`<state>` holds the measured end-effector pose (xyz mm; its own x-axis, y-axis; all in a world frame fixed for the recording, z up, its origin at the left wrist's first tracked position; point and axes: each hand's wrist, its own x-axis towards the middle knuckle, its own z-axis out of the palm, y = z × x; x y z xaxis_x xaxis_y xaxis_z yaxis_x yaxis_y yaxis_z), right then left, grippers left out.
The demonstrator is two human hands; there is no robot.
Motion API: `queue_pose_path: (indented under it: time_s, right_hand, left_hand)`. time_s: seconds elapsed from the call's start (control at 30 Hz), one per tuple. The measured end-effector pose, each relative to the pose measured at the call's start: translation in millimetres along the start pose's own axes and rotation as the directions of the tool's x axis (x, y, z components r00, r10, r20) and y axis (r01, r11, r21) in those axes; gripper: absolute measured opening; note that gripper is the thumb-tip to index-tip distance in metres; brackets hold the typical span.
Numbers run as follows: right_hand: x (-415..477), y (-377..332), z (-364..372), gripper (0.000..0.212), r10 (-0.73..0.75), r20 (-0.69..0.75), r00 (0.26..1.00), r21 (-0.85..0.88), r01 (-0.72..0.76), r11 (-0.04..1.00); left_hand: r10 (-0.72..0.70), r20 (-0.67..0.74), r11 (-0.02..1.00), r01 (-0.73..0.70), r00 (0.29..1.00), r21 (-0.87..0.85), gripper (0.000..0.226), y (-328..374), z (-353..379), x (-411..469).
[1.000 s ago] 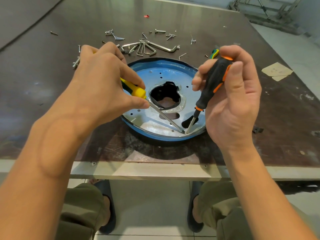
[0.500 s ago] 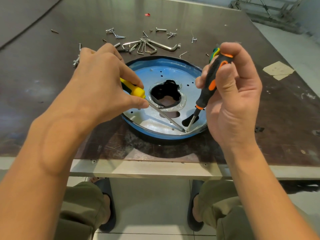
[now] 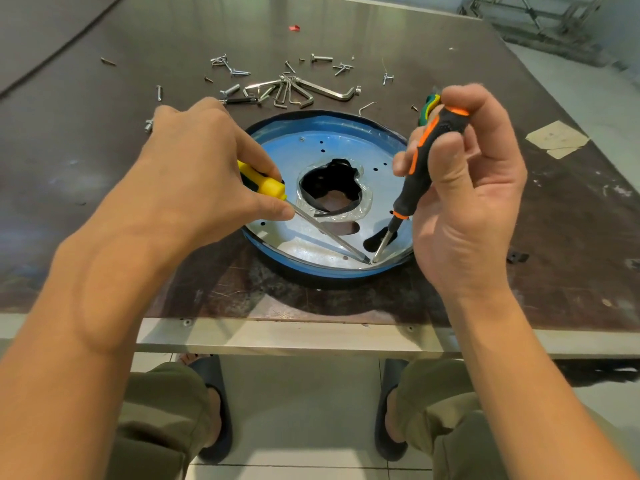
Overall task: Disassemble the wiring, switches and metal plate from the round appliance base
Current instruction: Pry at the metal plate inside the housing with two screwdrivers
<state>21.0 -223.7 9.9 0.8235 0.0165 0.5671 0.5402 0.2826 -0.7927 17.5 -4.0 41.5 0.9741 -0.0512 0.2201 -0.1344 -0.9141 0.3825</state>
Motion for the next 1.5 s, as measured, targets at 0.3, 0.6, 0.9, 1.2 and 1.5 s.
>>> queue_pose_path:
  time_s: [0.3, 0.6, 0.9, 1.2, 1.5]
  right_hand:
    - [1.7, 4.5, -9.5, 0.031, 0.021, -0.012, 1.0, 0.024, -0.021, 0.999]
    - [0.9, -1.7, -1.4, 0.031, 0.038, 0.002, 0.999, 0.037, -0.038, 0.999]
    - [2.7, 4.7, -9.9, 0.029, 0.044, 0.017, 0.999, 0.024, -0.044, 0.999]
    - [0.4, -3.7, -0.4, 0.026, 0.02, 0.046, 0.999, 0.079, -0.024, 0.997]
    - [1.8, 1.7, -5.2, 0.024, 0.043, 0.088, 0.995, 0.038, -0.047, 0.998]
  left_hand:
    - [-0.067, 0.056, 0.997, 0.068, 0.996, -0.03, 0.055, -4.9, 3.5, 0.4]
    - [0.008, 0.087, 1.0, -0.007, 0.996, -0.011, 0.048, -10.3, 0.8, 0.2]
    - [0.169, 0.219, 0.984, -0.178, 0.961, 0.023, 0.058, -17.3, -4.5, 2.4]
    - [0.037, 0.184, 0.995, -0.019, 0.982, -0.099, 0.033, -8.7, -2.0, 0.0]
    - [-0.044, 0.131, 0.995, 0.056, 0.99, -0.085, 0.029, -6.1, 3.3, -2.7]
